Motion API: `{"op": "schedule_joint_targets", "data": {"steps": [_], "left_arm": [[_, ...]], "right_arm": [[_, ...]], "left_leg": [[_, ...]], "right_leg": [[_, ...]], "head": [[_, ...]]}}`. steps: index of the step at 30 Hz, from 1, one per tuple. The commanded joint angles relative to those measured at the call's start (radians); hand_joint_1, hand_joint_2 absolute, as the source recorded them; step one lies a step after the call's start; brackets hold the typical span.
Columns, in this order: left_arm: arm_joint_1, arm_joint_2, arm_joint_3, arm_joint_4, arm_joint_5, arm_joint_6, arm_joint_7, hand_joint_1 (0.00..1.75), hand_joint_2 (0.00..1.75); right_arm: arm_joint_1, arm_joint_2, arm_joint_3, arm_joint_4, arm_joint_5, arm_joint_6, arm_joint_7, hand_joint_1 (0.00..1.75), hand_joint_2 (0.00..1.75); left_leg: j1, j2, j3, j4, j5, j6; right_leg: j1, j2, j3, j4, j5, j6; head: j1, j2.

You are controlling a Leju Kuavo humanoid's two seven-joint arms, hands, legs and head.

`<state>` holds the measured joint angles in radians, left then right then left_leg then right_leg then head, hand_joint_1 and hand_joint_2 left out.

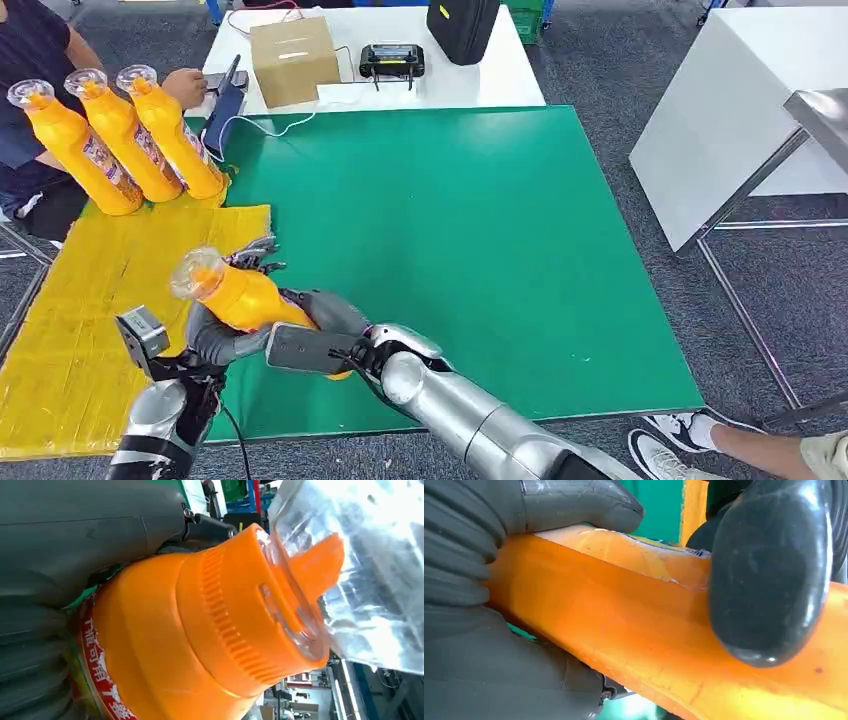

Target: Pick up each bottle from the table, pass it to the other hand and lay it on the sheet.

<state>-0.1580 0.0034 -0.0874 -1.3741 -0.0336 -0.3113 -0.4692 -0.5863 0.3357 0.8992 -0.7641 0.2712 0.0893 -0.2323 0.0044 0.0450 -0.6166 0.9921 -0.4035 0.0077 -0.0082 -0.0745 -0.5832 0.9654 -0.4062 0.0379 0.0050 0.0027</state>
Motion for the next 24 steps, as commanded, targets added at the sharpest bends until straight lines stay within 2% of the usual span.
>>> {"op": "schedule_joint_targets", "data": {"steps": [1,16,24], "left_arm": [[-0.049,-0.003,-0.007,0.063,-0.016,0.015,0.017,1.75,1.75],[-0.051,-0.002,-0.003,0.061,-0.017,0.013,0.014,1.75,1.75],[-0.041,0.006,-0.013,0.003,-0.086,0.058,0.006,1.75,1.75]], "right_arm": [[-0.017,-0.004,0.142,0.016,0.006,0.016,-0.020,1.75,1.75],[-0.020,-0.010,0.134,0.021,0.001,0.011,-0.021,1.75,1.75],[-0.032,-0.053,0.049,0.017,-0.008,-0.057,-0.013,1.75,1.75]], "left_leg": [[0.000,-0.002,0.002,-0.001,-0.001,0.000],[0.001,-0.005,0.004,0.000,-0.002,-0.001],[0.001,-0.004,0.001,0.000,0.000,0.000]], "right_leg": [[0.000,0.003,0.002,0.000,-0.001,-0.001],[0.000,0.004,0.004,0.000,-0.002,-0.001],[0.000,0.001,0.002,0.000,-0.001,-0.001]], "head": [[0.000,0.000],[0.000,0.000],[0.000,0.000]]}}
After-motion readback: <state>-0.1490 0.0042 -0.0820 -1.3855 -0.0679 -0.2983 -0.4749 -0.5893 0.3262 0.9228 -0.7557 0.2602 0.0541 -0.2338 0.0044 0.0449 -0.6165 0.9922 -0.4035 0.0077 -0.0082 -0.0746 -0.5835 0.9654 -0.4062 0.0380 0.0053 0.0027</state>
